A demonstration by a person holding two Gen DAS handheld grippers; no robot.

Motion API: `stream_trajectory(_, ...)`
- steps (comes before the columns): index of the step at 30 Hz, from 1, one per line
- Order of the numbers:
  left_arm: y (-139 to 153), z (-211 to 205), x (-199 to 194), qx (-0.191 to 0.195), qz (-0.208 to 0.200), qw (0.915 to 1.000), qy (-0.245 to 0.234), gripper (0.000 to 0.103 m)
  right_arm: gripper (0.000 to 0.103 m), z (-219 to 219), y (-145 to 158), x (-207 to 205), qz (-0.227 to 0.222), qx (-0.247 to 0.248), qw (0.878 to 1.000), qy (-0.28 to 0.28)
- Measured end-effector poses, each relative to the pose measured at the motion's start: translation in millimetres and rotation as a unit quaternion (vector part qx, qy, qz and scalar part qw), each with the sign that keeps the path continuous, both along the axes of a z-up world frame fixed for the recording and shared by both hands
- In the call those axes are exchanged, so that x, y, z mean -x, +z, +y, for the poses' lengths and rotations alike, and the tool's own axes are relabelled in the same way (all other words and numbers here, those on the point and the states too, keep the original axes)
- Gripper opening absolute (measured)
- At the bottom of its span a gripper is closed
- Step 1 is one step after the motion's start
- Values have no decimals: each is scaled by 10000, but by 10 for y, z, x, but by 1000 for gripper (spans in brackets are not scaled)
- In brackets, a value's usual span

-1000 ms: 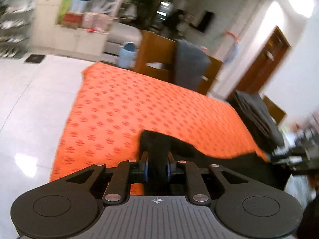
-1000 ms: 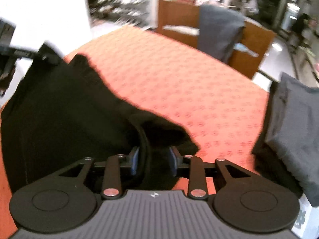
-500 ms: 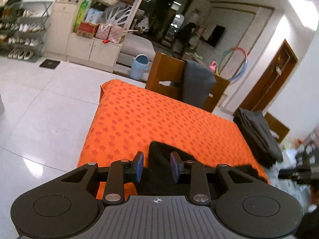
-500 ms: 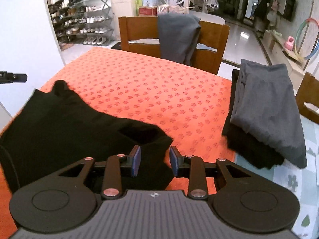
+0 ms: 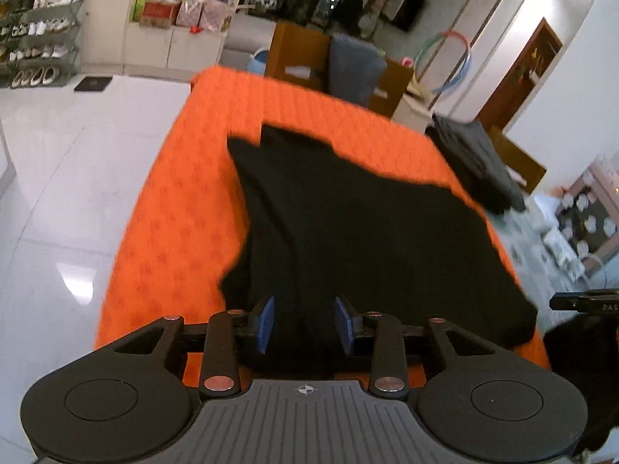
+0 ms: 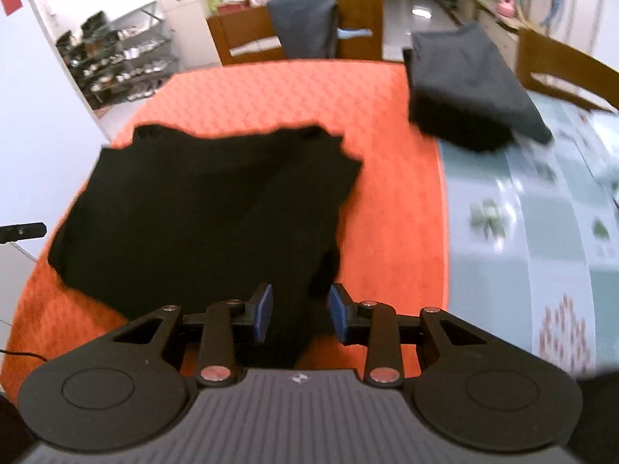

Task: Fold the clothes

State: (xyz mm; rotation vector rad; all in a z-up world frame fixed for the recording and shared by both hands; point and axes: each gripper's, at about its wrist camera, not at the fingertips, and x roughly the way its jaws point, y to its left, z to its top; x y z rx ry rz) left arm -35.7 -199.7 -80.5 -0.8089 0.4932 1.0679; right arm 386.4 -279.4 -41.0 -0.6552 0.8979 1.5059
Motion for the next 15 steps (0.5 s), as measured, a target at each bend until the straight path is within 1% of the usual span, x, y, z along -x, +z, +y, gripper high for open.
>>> stream_trajectory(3, -106, -115, -34, 19, 114, 9999, -46, 38, 38, -258, -175, 111, -33, 102, 9998, -172)
stream_trajectory(6, -212, -231, -67, 39, 228, 9997, -92, 39, 38, -394, -337, 233, -142, 73, 9998, -96)
stream_trajectory(8, -281, -303, -90, 49, 303, 9995, -125, 39, 38, -404, -433, 320, -333, 44, 9994, 47)
stream_trajectory(11, -334, -287, -114, -5, 374, 9989, -265, 40, 38, -373, -535, 421, -598, -80, 9977, 297)
stream_trajectory(15, -435, -233, -187, -67, 544, 9974, -470, 40, 38, -271, -616, 448, -730, -184, 9958, 517)
